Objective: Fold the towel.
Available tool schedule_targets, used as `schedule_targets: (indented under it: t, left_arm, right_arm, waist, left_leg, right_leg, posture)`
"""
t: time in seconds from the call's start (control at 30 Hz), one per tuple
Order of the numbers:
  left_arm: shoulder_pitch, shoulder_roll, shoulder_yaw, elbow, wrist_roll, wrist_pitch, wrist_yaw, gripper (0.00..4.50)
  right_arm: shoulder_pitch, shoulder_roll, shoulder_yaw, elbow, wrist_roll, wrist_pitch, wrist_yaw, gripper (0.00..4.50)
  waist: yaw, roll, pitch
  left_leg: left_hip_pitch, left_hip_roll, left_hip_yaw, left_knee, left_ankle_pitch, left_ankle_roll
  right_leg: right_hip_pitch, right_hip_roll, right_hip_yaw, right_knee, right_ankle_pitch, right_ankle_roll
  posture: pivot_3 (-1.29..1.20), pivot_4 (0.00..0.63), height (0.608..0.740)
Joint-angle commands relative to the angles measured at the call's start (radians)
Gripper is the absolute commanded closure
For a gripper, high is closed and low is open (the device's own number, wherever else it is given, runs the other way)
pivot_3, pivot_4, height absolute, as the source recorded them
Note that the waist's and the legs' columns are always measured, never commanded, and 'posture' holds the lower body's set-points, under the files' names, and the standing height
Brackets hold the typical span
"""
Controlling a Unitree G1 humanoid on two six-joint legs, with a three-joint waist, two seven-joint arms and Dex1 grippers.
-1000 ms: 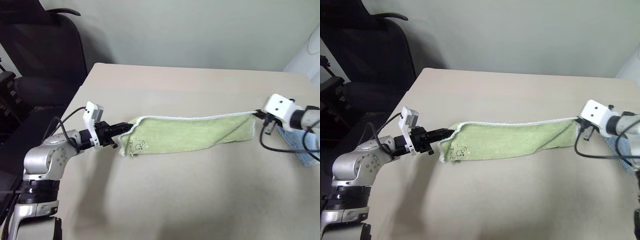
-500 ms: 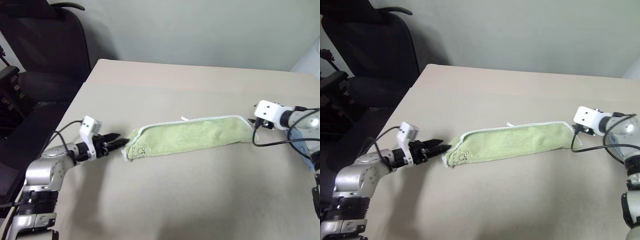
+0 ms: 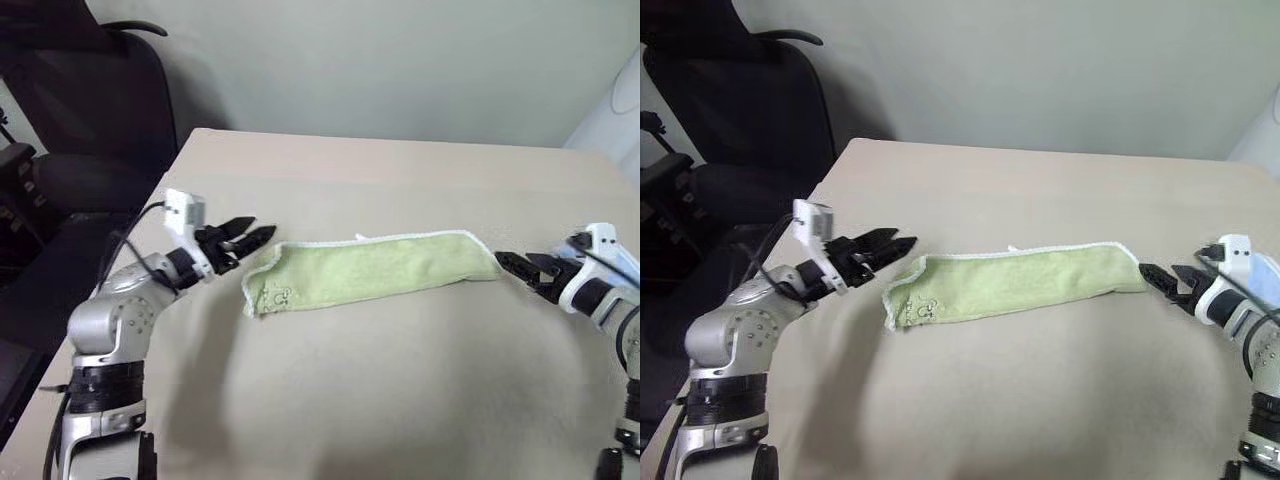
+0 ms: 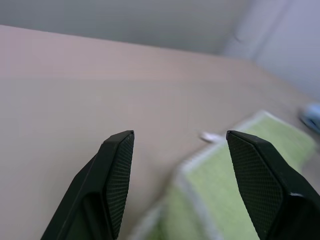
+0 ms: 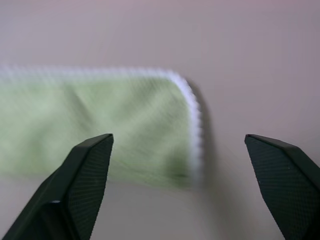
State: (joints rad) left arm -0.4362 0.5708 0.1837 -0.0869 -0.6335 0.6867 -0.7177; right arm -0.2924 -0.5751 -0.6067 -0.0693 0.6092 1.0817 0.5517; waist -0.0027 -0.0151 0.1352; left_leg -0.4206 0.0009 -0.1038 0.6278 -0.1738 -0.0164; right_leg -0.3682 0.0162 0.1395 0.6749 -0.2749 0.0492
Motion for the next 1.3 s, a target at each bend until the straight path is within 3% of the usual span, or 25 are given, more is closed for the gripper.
schedule_targets:
  t: [0.03,0.1,0.3,0.43,0.57,0.67,0.77,1.03,1.13,1.17,1.3]
  left_arm:
    - [-0.035,0.023,-0.099,-0.089,0.056,-0.079,-0.084,1.29]
    - [-0.033,0.034,-0.162,-0.102,0.104,-0.124,-0.126,1.29]
    - [-0.029,0.049,-0.299,-0.065,0.242,-0.268,-0.212,1.29]
    - [-0.026,0.054,-0.355,-0.055,0.301,-0.316,-0.254,1.29]
    - [-0.024,0.049,-0.354,-0.049,0.313,-0.324,-0.267,1.29]
    - [0.074,0.131,-0.374,-0.048,0.381,-0.363,-0.302,1.29]
    - [0.159,0.194,-0.373,-0.016,0.42,-0.389,-0.322,1.29]
    - [0.248,0.219,-0.366,0.048,0.454,-0.424,-0.326,1.29]
    - [0.262,0.2,-0.315,-0.017,0.358,-0.378,-0.347,1.29]
    - [0.264,0.197,-0.304,-0.034,0.334,-0.366,-0.352,1.29]
    - [0.274,0.179,-0.206,-0.152,0.141,-0.234,-0.362,1.29]
  right_arm:
    - [-0.016,0.039,-0.146,-0.06,0.114,0.24,-0.123,0.02]
    - [-0.024,0.076,-0.19,-0.077,0.138,0.345,-0.17,0.02]
    - [-0.085,0.213,-0.261,-0.079,0.115,0.454,-0.299,0.02]
    - [-0.21,0.319,-0.305,0.027,0.087,0.405,-0.397,0.02]
    - [-0.233,0.33,-0.305,0.05,0.087,0.385,-0.423,0.02]
    - [-0.372,0.354,-0.309,0.255,0.05,0.218,-0.489,0.02]
    - [-0.427,0.346,-0.308,0.388,0.029,0.091,-0.525,0.6]
    - [-0.419,0.296,-0.332,0.424,0.095,0.023,-0.558,3.48]
    - [-0.404,0.235,-0.299,0.358,0.116,0.031,-0.52,4.48]
    - [-0.397,0.22,-0.279,0.341,0.119,0.035,-0.506,4.48]
    - [-0.308,0.104,0.038,0.134,0.034,-0.035,-0.33,4.48]
  waist:
    - [0.006,0.0,0.0]
    - [0.007,0.0,0.0]
    - [-0.004,0.001,-0.001]
    - [-0.018,0.0,-0.001]
    - [-0.018,0.0,-0.002]
    - [-0.034,0.0,-0.003]
    - [-0.04,0.0,-0.003]
    - [-0.022,0.005,-0.008]
    - [-0.02,0.009,-0.011]
    - [-0.018,0.009,-0.011]
    - [-0.007,0.012,-0.01]
  left_leg:
    - [0.0,-0.001,-0.001,0.0,0.0,0.0]
    - [0.0,-0.001,-0.001,0.0,0.0,0.0]
    - [-0.002,-0.002,-0.003,-0.003,-0.004,0.0]
    - [-0.003,0.0,-0.003,-0.005,-0.005,0.001]
    - [-0.004,0.0,-0.005,-0.008,-0.005,0.001]
    - [-0.003,0.001,-0.005,-0.011,-0.005,0.001]
    - [-0.002,0.0,-0.006,-0.015,-0.005,0.001]
    - [-0.004,0.0,-0.016,-0.017,-0.005,0.001]
    - [-0.004,0.0,-0.016,-0.018,-0.005,0.001]
    - [-0.006,0.0,-0.016,-0.018,-0.005,0.001]
    - [-0.016,0.0,-0.017,-0.017,-0.005,0.0]
  right_leg:
    - [0.0,0.0,0.0,0.0,0.0,-0.001]
    - [-0.001,-0.001,0.0,0.001,0.004,-0.009]
    - [-0.005,-0.001,0.0,0.003,0.003,-0.009]
    - [-0.008,0.001,0.0,0.003,0.007,-0.002]
    - [-0.01,0.0,-0.001,0.003,0.007,-0.002]
    - [-0.011,0.0,0.001,0.003,0.007,-0.003]
    - [-0.017,0.0,0.002,0.003,0.009,0.0]
    - [-0.018,0.0,-0.003,0.004,0.009,-0.011]
    - [-0.018,0.001,-0.003,0.004,0.008,-0.011]
    - [-0.02,0.001,-0.004,0.004,0.008,-0.011]
    - [-0.026,0.0,-0.006,0.005,0.008,-0.008]
  posture:
    - [0.0,0.15,0.74]
    - [0.0,0.15,0.74]
    - [0.0,0.15,0.74]
    - [0.0,0.15,0.74]
    - [0.0,0.15,0.74]
    - [0.0,0.15,0.74]
    - [0.0,0.15,0.74]
    - [0.0,0.15,0.74]
    - [0.0,0.15,0.74]
    - [0.0,0.15,0.74]
    - [0.0,0.15,0.74]
